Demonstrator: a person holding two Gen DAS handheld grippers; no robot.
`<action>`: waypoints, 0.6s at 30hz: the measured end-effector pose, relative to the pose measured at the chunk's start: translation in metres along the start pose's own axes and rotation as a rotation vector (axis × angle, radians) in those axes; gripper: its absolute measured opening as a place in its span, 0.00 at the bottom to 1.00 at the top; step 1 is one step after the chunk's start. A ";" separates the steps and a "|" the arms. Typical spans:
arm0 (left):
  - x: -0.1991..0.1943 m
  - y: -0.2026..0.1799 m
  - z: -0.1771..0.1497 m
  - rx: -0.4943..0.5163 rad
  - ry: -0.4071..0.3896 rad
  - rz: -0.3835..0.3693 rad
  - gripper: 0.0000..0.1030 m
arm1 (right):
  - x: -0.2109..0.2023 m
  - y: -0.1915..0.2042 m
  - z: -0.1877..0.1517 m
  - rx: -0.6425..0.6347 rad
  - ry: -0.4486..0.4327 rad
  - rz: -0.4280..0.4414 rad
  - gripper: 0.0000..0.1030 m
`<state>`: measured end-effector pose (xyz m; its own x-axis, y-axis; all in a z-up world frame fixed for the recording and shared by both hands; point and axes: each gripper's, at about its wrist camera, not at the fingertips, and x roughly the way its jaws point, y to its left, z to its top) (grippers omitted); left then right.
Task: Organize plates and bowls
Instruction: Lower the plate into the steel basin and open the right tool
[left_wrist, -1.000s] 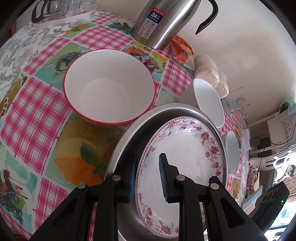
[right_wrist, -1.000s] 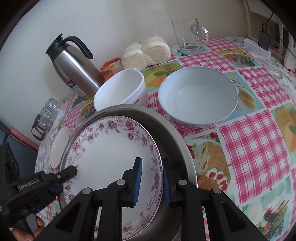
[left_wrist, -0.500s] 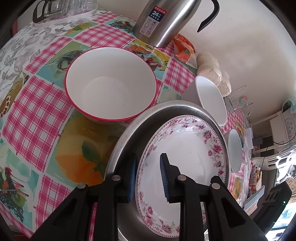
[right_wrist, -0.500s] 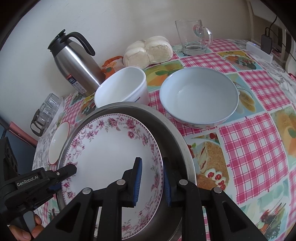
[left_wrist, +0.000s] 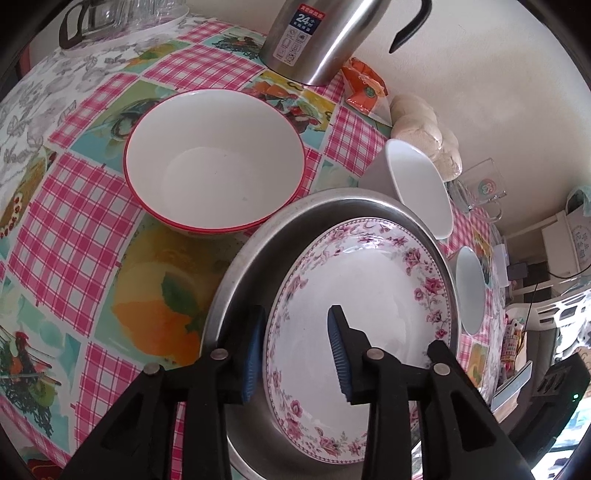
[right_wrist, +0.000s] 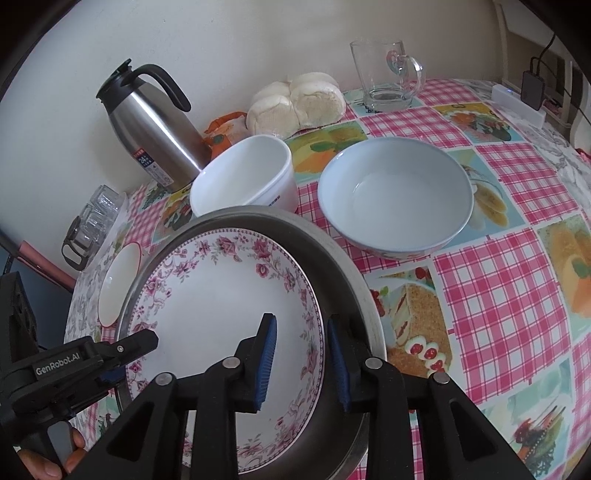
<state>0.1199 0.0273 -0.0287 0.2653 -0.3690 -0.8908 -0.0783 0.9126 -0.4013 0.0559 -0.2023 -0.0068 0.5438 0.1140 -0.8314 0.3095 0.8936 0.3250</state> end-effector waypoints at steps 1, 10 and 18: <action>-0.001 -0.001 0.000 0.003 -0.002 0.004 0.36 | -0.002 0.000 0.000 -0.002 -0.004 -0.002 0.31; -0.019 -0.004 0.000 0.032 -0.038 0.039 0.41 | -0.020 0.002 0.005 -0.028 -0.055 -0.024 0.31; -0.039 -0.016 -0.001 0.083 -0.092 0.063 0.44 | -0.037 0.007 0.011 -0.049 -0.107 -0.031 0.31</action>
<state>0.1101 0.0271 0.0126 0.3498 -0.2961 -0.8888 -0.0193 0.9463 -0.3228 0.0463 -0.2044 0.0310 0.6152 0.0413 -0.7873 0.2906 0.9164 0.2751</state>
